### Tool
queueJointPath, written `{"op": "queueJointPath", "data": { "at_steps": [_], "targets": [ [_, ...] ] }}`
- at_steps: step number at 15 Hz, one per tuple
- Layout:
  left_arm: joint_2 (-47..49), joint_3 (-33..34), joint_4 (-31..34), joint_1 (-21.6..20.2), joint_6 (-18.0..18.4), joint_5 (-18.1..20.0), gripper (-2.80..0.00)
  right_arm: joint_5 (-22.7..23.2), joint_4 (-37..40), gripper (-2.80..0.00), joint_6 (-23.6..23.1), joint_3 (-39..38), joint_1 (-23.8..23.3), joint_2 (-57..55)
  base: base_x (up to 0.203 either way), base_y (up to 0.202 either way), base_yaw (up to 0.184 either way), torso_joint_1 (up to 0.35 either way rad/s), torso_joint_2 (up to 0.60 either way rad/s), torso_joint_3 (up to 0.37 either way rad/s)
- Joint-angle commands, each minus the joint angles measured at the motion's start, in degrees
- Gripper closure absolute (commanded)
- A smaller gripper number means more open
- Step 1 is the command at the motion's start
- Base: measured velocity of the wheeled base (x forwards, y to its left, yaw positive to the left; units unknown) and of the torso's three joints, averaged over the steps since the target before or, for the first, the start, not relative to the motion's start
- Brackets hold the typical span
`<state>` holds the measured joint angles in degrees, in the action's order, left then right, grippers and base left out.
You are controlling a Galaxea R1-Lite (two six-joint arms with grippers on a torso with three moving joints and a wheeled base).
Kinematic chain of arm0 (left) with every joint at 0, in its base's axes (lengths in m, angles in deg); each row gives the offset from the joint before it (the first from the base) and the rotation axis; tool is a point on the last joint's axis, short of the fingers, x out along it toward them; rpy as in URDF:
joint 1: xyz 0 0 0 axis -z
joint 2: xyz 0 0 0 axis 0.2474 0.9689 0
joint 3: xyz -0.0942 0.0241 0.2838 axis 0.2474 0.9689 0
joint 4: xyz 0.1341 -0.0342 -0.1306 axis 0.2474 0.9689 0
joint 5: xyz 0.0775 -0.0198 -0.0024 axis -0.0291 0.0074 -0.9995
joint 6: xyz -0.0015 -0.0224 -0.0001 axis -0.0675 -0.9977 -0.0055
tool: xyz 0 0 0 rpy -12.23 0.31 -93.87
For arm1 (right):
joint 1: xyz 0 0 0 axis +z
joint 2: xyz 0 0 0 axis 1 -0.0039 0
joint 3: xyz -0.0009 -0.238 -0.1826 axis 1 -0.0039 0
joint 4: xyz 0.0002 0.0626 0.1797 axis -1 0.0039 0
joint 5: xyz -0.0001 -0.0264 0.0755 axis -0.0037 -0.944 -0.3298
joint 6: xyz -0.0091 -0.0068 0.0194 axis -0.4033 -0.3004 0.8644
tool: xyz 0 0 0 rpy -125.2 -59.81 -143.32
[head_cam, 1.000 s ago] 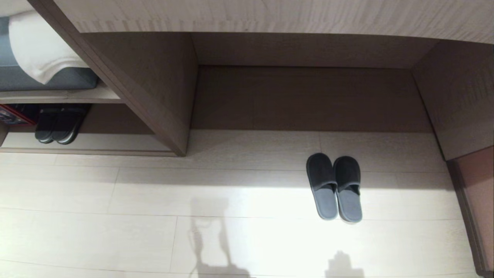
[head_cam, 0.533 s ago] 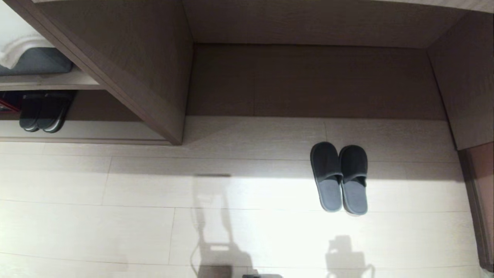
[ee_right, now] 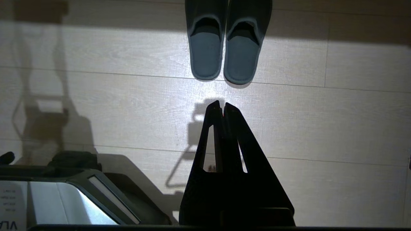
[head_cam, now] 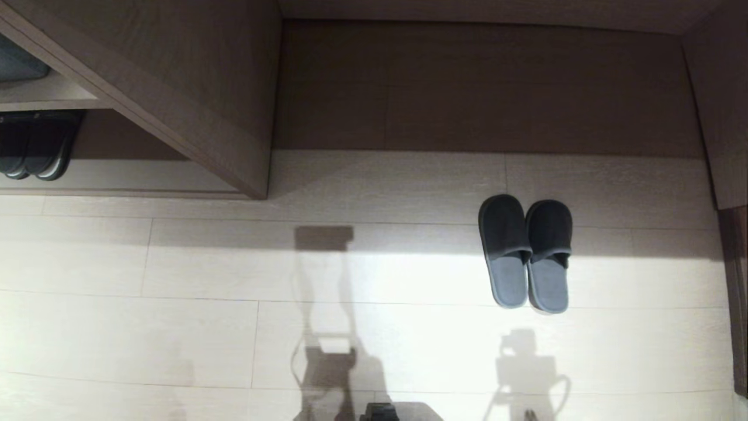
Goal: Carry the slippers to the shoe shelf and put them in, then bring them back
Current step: Pick up the slippers on the floor
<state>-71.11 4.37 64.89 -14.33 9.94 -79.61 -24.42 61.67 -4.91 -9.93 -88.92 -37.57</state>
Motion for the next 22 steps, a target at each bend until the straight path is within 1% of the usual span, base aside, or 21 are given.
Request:
{"op": "queueJointPath", "data": {
  "at_steps": [1,22],
  "targets": [
    [0.02,0.0,0.01,0.0,-0.02,-0.01,0.0,0.18,-0.01,0.0,-0.09,0.0,-0.06,-0.1,0.0,0.0,0.0,0.002,0.01,-0.193],
    [0.02,0.0,0.01,-0.09,-0.02,-0.01,0.0,-0.17,-0.08,0.0,0.0,0.0,-0.04,-0.1,0.0,0.0,0.0,0.002,0.0,-0.195]
  ]
}}
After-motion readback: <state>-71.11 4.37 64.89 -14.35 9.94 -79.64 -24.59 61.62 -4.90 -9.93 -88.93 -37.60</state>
